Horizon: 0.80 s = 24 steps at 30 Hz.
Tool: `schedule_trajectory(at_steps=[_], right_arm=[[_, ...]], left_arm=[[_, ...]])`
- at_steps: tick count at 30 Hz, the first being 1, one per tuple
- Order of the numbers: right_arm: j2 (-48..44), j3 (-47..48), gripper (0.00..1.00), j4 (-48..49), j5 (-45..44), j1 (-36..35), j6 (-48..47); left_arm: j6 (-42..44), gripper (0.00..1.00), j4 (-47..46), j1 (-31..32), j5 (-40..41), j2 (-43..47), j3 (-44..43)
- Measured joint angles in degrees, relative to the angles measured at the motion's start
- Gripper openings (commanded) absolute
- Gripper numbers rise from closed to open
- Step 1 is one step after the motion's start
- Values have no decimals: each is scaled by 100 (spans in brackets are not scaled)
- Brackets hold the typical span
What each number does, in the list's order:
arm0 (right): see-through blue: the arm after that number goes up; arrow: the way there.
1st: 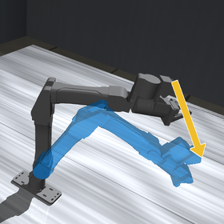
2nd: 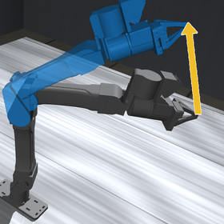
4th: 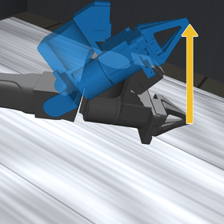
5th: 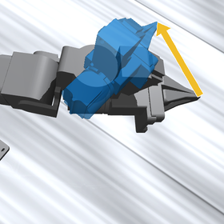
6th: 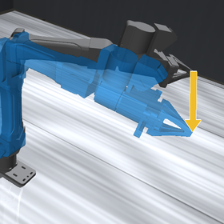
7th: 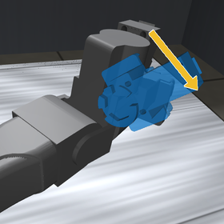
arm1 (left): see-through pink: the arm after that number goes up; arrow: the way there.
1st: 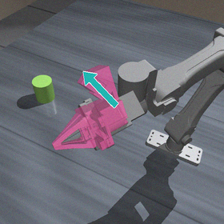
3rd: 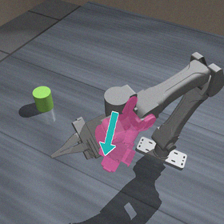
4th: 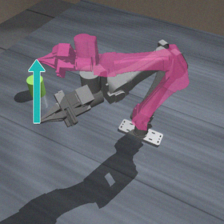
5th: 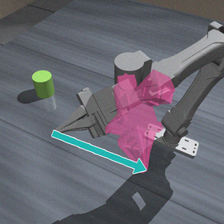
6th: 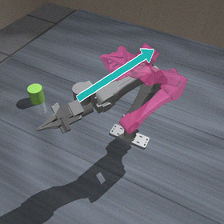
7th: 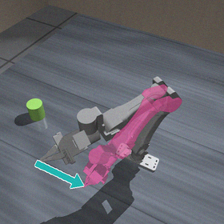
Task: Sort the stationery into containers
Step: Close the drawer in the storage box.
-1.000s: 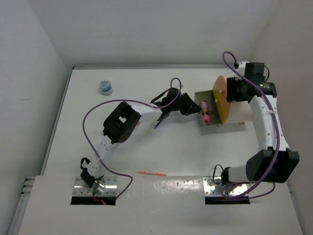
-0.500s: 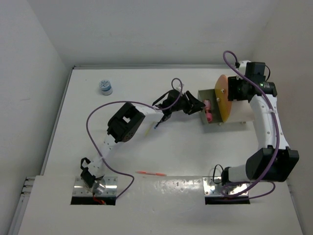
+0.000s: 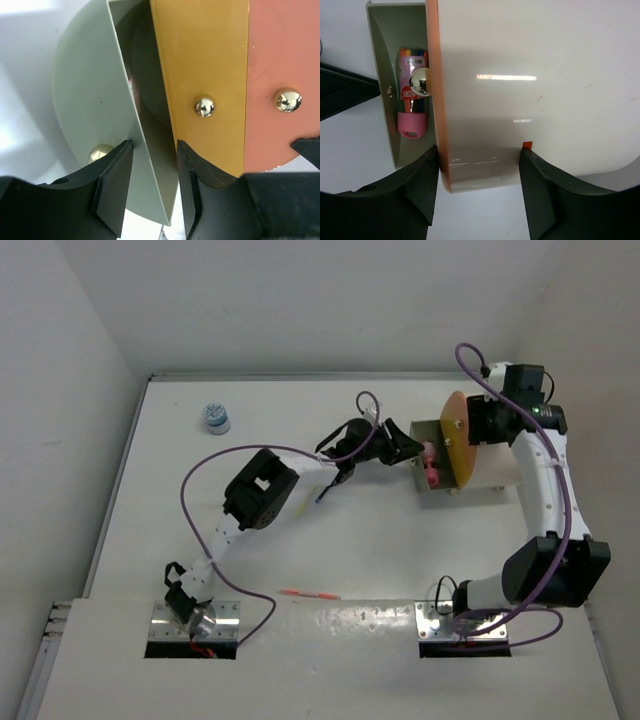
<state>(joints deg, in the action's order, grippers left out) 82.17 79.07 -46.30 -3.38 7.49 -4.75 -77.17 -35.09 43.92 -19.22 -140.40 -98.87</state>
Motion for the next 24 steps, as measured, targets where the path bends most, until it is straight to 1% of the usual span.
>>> schedule_trajectory(at_steps=[7, 11, 16, 21, 24], right_arm=[[24, 31, 35, -35, 0, 0, -52], [59, 76, 33, -76, 2, 0, -83], [122, 155, 32, -149, 0, 0, -109], [153, 192, 32, -192, -2, 0, -111], [164, 205, 32, -203, -2, 0, -114]], left_arm=[[157, 48, -271, -22, -52, -262, -203], [175, 50, -332, -22, -59, -533, -496], [166, 43, -374, -20, -85, -699, -680], [105, 42, -479, -2, -101, -835, -861], [-20, 34, -555, 7, -94, -905, -933]])
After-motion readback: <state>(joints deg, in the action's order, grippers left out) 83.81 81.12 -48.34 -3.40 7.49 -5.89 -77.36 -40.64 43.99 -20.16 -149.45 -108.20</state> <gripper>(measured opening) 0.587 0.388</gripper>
